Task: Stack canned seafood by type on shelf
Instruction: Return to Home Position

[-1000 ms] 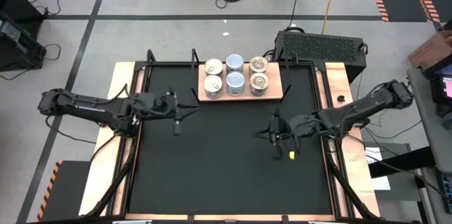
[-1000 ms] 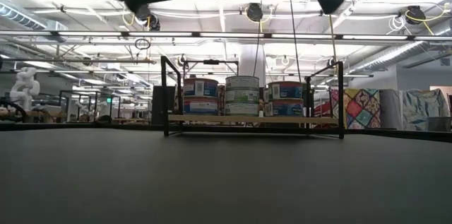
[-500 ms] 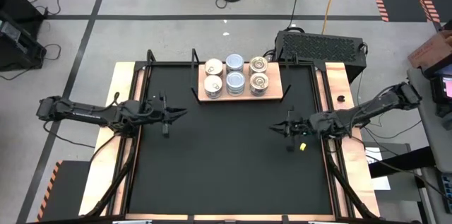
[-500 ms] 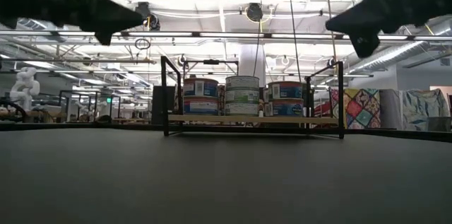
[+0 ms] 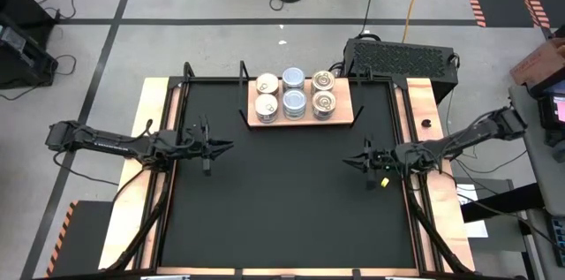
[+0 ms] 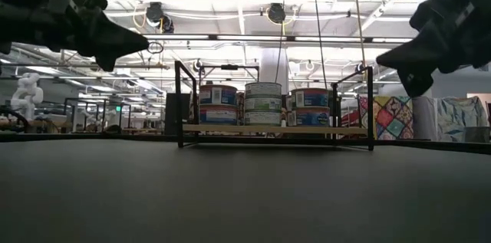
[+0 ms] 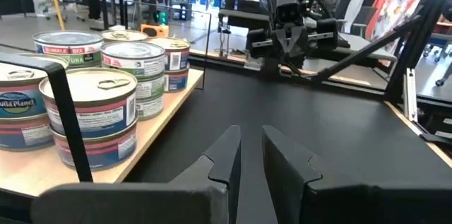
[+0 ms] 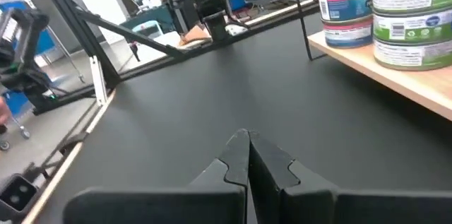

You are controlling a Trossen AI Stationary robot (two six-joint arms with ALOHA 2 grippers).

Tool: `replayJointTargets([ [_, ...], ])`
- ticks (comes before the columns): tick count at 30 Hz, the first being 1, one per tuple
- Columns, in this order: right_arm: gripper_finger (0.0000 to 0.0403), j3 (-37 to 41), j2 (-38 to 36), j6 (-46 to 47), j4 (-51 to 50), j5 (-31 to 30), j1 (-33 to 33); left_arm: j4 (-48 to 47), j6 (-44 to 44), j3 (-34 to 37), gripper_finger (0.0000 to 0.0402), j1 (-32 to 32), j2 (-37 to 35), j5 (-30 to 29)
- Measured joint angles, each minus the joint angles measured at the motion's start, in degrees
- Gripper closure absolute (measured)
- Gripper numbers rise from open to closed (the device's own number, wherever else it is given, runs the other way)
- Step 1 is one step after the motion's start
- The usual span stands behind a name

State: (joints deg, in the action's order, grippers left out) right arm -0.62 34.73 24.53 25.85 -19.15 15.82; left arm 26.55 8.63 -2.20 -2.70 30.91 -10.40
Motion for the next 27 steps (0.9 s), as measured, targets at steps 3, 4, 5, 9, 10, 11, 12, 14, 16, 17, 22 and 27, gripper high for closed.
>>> replayJointTargets([
  [3,0.0403,-0.17,-2.76,-0.13,-2.94,0.52,-0.47,0.00,0.04,0.00,0.0341,0.50,-0.47,0.05],
  [4,0.0403,-0.18,-3.83,-0.50,-3.46,1.50,-0.76,-0.02,0.10,0.00,0.0340,0.90,-0.72,0.06],
  [5,0.0403,-0.20,-4.92,-1.07,-4.29,2.71,-1.01,-0.09,0.12,0.00,0.0341,1.26,-1.08,0.27],
  [9,0.0403,-0.20,-10.18,-2.25,-9.00,4.29,-2.35,-1.09,0.84,0.00,0.0341,2.81,-3.39,2.69],
  [10,0.0403,-0.22,-11.53,-2.22,-10.89,4.28,-2.71,-2.18,1.46,-0.02,0.0341,3.18,-4.26,3.01],
  [11,0.0403,-0.22,-12.82,-2.08,-12.74,4.28,-3.06,-3.55,1.78,-0.02,0.0341,3.48,-5.15,3.04],
  [12,0.0403,-0.22,-14.14,-1.89,-14.43,4.28,-3.40,-5.28,2.09,-0.02,0.0341,3.75,-6.26,3.09],
  [14,0.0403,-0.22,-16.63,-1.72,-17.11,4.28,-3.95,-8.81,2.81,-0.02,0.0341,4.31,-8.53,3.09],
  [16,0.0403,-0.22,-19.06,-1.70,-19.60,4.28,-4.56,-11.63,3.12,-0.02,0.0341,4.78,-11.13,3.07],
  [17,0.0403,-0.22,-20.21,-1.72,-20.65,4.29,-4.87,-12.73,3.12,-0.02,0.0341,4.97,-12.49,3.06],
  [22,0.0403,-0.26,-24.94,-3.75,-22.59,5.41,-6.15,-17.82,3.09,-0.07,0.0341,5.69,-19.76,3.03],
  [27,0.0403,-0.26,-27.16,-6.69,-22.73,6.06,-7.27,-24.63,3.54,-0.09,0.0341,5.75,-25.96,2.08],
])
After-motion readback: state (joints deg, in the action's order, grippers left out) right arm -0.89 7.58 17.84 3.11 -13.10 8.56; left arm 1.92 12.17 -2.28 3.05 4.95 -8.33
